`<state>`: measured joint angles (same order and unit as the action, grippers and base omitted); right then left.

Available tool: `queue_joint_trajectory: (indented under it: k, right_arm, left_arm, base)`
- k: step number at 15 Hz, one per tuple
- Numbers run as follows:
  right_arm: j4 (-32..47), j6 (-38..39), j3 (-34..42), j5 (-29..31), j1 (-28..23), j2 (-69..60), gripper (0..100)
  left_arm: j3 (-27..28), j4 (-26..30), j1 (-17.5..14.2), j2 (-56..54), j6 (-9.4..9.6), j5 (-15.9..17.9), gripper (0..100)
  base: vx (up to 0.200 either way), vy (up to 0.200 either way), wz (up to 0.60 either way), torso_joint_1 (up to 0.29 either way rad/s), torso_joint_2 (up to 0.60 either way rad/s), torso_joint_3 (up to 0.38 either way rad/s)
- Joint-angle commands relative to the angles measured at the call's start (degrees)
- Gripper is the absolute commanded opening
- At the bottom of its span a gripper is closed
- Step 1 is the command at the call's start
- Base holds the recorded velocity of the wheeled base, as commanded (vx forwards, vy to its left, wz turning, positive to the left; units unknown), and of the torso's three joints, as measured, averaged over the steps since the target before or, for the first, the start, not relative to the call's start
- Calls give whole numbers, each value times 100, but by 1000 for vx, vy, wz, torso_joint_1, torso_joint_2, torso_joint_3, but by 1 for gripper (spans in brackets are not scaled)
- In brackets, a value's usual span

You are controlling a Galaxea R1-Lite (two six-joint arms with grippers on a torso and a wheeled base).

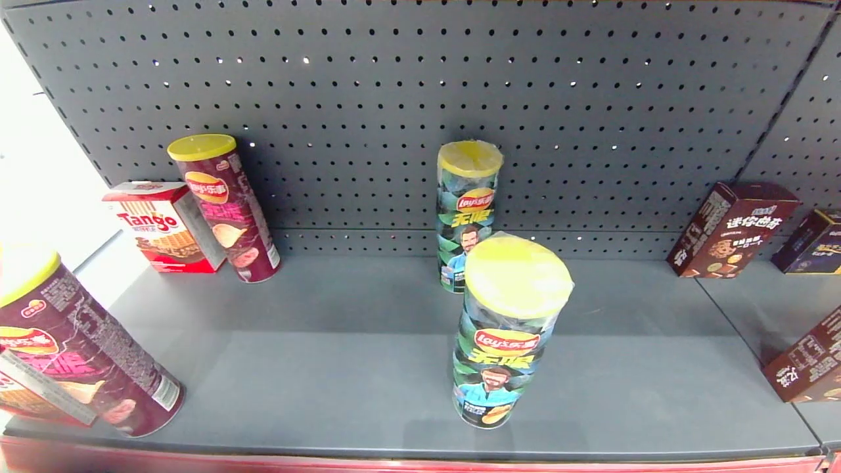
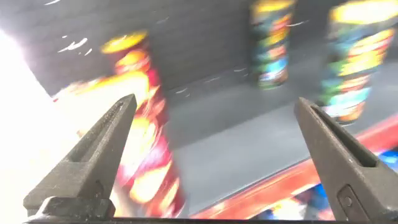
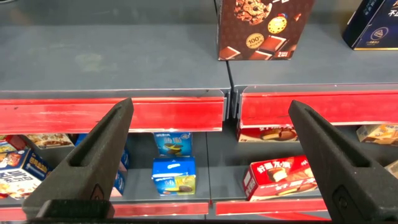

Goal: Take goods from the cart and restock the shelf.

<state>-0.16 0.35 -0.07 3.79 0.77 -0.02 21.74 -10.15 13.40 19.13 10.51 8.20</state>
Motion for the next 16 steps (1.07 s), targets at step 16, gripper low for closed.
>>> queue_joint_trajectory:
  k: [16]
  right_arm:
    - [-2,0,-1,-1,2,2,100]
  left_arm:
    - [-2138,1103,-1366,-1913,-356,-882,100]
  base:
    - [0,0,0,0,0,0]
